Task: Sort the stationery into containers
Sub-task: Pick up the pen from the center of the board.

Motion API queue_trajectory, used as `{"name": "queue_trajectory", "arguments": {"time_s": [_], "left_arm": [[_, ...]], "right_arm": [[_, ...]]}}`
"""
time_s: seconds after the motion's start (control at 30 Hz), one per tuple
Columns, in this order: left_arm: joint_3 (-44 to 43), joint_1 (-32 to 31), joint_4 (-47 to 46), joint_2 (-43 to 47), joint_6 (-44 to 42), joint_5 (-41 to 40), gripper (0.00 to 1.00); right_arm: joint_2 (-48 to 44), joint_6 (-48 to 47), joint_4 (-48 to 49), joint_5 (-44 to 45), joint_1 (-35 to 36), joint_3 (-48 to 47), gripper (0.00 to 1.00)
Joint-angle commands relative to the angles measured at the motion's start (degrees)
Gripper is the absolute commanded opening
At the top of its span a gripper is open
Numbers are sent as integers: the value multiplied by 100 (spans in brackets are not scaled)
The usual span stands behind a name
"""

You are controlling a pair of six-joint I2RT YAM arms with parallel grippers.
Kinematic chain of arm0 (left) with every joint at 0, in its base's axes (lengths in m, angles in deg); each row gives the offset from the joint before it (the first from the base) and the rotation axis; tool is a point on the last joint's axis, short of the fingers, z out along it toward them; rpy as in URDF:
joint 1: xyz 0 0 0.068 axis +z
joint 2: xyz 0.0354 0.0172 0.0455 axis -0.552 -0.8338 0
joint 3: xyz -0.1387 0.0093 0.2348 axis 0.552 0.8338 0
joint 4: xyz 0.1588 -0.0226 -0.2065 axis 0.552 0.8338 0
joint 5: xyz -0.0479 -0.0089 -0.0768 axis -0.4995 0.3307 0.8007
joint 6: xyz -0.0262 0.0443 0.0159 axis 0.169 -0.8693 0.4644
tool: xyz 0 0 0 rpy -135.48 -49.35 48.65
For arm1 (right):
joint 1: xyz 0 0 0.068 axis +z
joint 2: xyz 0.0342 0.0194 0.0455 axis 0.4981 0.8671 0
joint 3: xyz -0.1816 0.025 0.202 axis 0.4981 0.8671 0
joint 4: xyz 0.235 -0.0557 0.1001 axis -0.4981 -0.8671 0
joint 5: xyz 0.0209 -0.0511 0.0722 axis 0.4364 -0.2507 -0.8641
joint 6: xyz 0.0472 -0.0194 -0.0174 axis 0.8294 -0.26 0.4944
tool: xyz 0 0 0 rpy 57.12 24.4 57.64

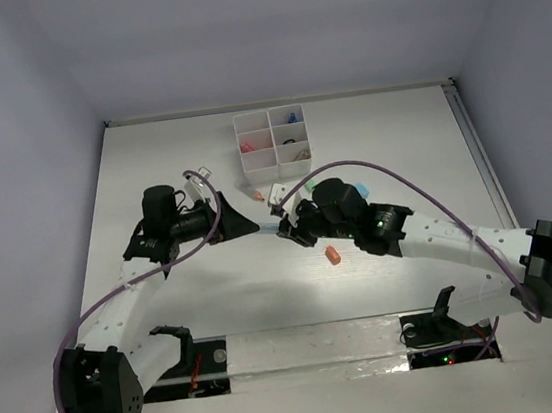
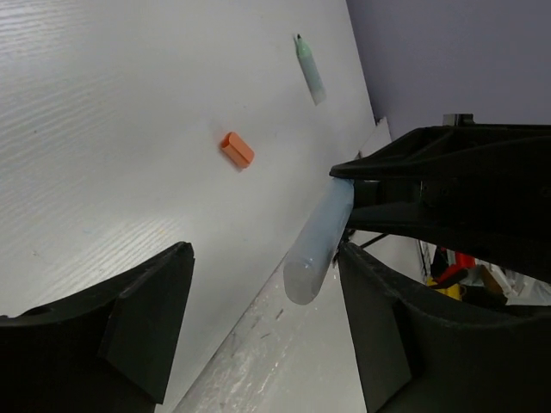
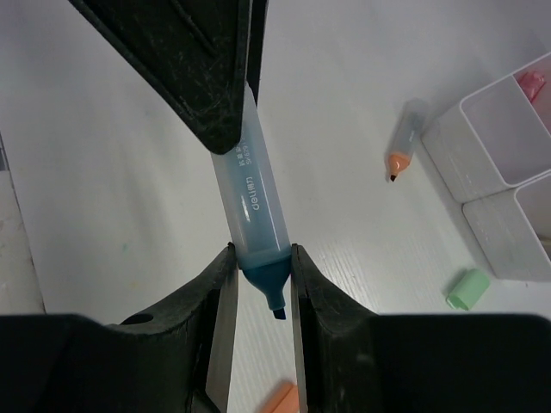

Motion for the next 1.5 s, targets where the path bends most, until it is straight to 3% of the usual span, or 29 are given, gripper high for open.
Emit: {"name": "queue_trajectory", "arguments": {"time_s": [0.0, 0.27, 0.47, 0.63, 0.67, 0.83, 0.9, 0.93, 1.0, 1.03, 1.07, 1.17, 1.27, 1.33, 1.47], "left_arm": [[115, 15, -634, 65, 295, 502, 63], [414, 15, -1538, -50, 927, 923, 47], [502, -47, -1557, 152, 919, 1047, 22], [519, -47, -1381, 354, 787, 1020, 8], [528, -47, -1390, 372, 787, 1029, 1], [528, -99, -1460, 486, 840, 1082, 0], [511, -99, -1478, 556, 866, 890, 0], [528, -99, -1530, 643, 919, 810, 0], [677, -99, -2012, 845, 1348, 539, 0], [730, -99, -2310, 916, 1506, 424, 0], [704, -99, -2278, 978, 1569, 22, 0], [599, -99, -2110, 1302, 1499, -805, 0], [800, -99, -2888, 1838, 2086, -1762, 0], [1089, -99, -3356, 2225, 2395, -2281, 0], [1328, -99, -3858, 2665, 2615, -2583, 0]], "right_arm": [[53, -148, 413, 52, 58, -333, 2], [300, -218, 203, -545, 58, -623, 2], [449, -438, -421, -747, 58, -922, 1], [493, -499, -571, -809, 58, -1019, 1], [510, -508, -562, -748, 58, -1019, 1], [449, -491, -203, -283, 58, -914, 1], [397, -421, 43, -107, 58, -852, 11], [335, -316, 123, 33, 58, -835, 37], [212, -149, 464, 438, 58, -677, 65], [20, 44, 597, 535, -21, -589, 88], [-77, 176, 755, 631, -74, -519, 96], [-507, 1010, 1308, 694, -285, -176, 100], [-815, 2336, 2125, 1063, -337, 368, 100], [-895, 3256, 3021, 775, -338, 876, 100], [-817, 4350, 3814, 360, -338, 1143, 100]]}}
